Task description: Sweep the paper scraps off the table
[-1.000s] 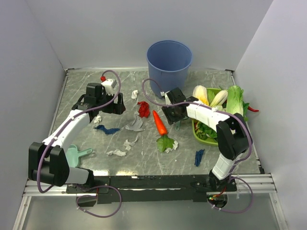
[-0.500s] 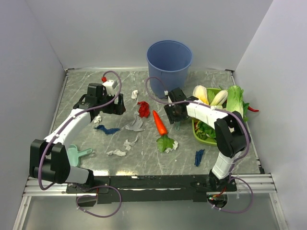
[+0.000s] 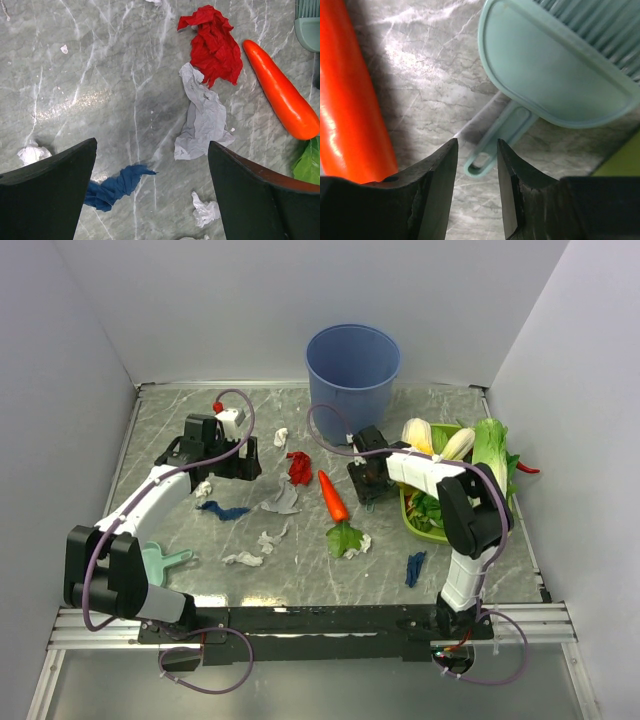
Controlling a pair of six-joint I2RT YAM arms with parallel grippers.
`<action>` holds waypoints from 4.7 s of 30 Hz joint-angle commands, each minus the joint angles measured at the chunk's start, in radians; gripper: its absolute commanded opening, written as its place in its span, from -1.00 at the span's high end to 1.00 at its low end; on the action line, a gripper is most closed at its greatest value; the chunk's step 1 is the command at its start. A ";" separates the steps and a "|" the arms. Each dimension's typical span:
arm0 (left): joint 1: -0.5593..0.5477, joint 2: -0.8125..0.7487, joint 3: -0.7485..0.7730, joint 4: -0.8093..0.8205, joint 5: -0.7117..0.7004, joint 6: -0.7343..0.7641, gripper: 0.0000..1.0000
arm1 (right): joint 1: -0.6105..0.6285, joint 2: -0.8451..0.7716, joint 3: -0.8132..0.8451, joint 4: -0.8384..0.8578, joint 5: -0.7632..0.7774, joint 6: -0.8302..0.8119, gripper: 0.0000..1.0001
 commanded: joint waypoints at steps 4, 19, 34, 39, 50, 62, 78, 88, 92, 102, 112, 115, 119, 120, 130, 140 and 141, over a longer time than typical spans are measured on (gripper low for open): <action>-0.001 -0.006 0.027 0.016 -0.009 0.013 -0.94 | -0.009 0.029 0.016 0.020 -0.010 0.030 0.17; -0.001 0.011 0.027 0.052 0.007 0.005 -0.94 | -0.010 -0.102 -0.047 -0.025 -0.128 -0.095 1.00; -0.001 0.019 0.024 0.066 0.037 -0.005 -0.96 | -0.006 -0.202 -0.093 -0.003 -0.142 -0.258 -0.36; -0.001 0.013 0.018 0.074 0.031 0.001 -0.96 | -0.012 -0.119 -0.068 -0.002 -0.156 -0.263 -0.30; -0.001 0.010 0.024 0.069 0.006 0.021 -0.96 | -0.030 -0.037 -0.064 -0.010 -0.171 -0.280 -0.06; -0.001 0.000 0.024 0.068 -0.008 0.073 -0.98 | -0.036 0.009 -0.058 -0.025 -0.136 -0.277 0.27; -0.117 -0.084 0.032 0.017 0.142 0.402 -0.98 | -0.058 -0.296 -0.007 -0.213 -0.304 -0.324 1.00; -0.338 -0.366 -0.205 0.296 0.184 0.796 -0.95 | -0.043 -0.396 0.131 -0.364 -0.563 -0.454 1.00; -0.384 -0.406 -0.255 0.368 0.185 0.999 -0.95 | -0.038 -0.359 0.225 -0.425 -0.656 -0.499 1.00; -0.393 -0.325 -0.313 0.586 0.254 1.326 -0.68 | -0.017 -0.261 0.326 -0.480 -0.705 -0.547 1.00; -0.398 -0.286 -0.164 0.212 0.153 1.287 -0.40 | -0.033 -0.257 0.372 -0.451 -0.708 -0.475 1.00; -0.396 -0.363 -0.212 0.177 0.097 1.259 -0.43 | -0.033 -0.261 0.360 -0.438 -0.636 -0.459 1.00; -0.396 -0.489 -0.275 0.142 0.032 1.173 -0.51 | -0.030 -0.265 0.331 -0.405 -0.593 -0.433 1.00; -0.398 -0.510 -0.296 0.131 0.026 1.150 -0.53 | -0.032 -0.264 0.331 -0.401 -0.589 -0.418 1.00; -0.404 -0.603 -0.450 0.425 0.093 1.424 -0.80 | 0.003 -0.224 0.334 -0.387 -0.601 -0.393 1.00; -0.464 -0.426 -0.384 0.542 0.103 1.505 -0.68 | 0.075 -0.228 0.323 -0.375 -0.584 -0.387 1.00; -0.465 -0.415 -0.381 0.539 0.104 1.510 -0.66 | 0.080 -0.230 0.323 -0.375 -0.581 -0.390 1.00</action>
